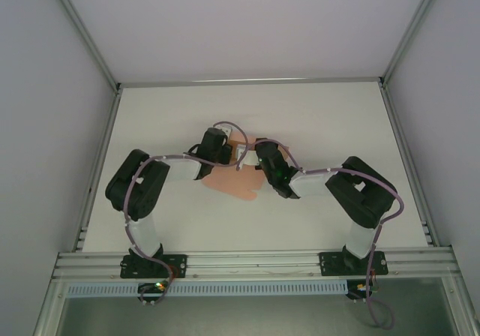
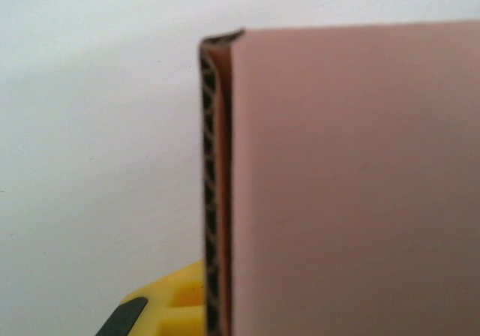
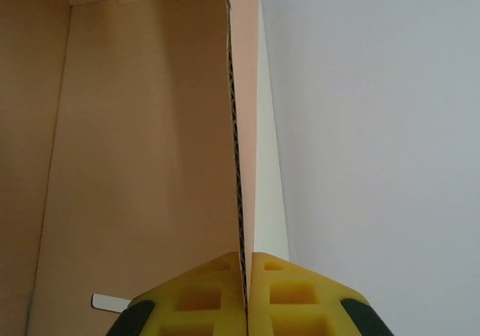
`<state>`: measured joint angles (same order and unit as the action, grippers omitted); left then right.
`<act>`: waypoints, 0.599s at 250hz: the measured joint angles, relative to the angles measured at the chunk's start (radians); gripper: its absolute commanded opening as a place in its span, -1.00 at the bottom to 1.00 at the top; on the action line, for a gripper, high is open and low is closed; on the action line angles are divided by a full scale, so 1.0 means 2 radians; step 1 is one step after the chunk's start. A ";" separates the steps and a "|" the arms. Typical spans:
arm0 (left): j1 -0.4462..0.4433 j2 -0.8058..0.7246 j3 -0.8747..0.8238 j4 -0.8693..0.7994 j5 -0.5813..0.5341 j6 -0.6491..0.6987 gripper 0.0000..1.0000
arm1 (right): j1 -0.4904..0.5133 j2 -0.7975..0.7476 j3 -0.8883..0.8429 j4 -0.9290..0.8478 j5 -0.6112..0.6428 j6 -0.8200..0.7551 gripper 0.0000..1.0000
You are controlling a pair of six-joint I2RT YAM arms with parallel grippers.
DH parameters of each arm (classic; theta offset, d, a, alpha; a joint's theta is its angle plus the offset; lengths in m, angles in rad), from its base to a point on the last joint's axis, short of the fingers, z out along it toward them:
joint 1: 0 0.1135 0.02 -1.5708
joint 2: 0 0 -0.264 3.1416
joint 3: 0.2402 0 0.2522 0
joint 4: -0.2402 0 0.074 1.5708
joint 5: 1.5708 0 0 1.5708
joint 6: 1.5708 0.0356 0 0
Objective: Assemble paper box
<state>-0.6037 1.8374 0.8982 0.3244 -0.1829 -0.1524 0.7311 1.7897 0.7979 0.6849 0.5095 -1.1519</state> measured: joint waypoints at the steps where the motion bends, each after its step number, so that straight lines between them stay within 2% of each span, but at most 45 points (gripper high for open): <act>1: 0.000 0.000 0.000 0.001 0.000 0.000 -0.74 | 0.000 0.000 0.000 0.000 0.000 0.000 -1.00; 11: 0.000 0.000 -0.007 0.014 0.003 -0.003 -0.55 | -0.001 0.001 0.000 0.001 -0.002 0.001 -1.00; 20: 0.002 0.000 -0.019 0.038 0.013 -0.005 -0.49 | -0.001 0.001 0.000 0.002 -0.003 0.002 -1.00; 47: 0.017 0.000 -0.061 0.102 0.056 -0.006 -0.49 | -0.001 0.002 0.000 0.004 -0.008 0.002 -1.00; 65: 0.032 0.000 -0.068 0.123 0.093 -0.009 -0.58 | -0.001 0.002 0.000 0.004 -0.010 0.002 -1.00; 104: 0.051 0.000 -0.070 0.136 0.143 -0.010 -0.61 | -0.001 0.002 0.000 0.006 -0.010 0.002 -1.00; 150: 0.062 0.000 -0.070 0.139 0.175 -0.004 -0.50 | -0.001 0.002 0.001 0.005 -0.010 0.003 -1.00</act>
<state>-0.4805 1.8374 0.7574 0.6018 0.1665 -0.1600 0.7284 1.7935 0.7990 0.6956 0.4896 -1.1465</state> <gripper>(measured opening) 0.230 0.055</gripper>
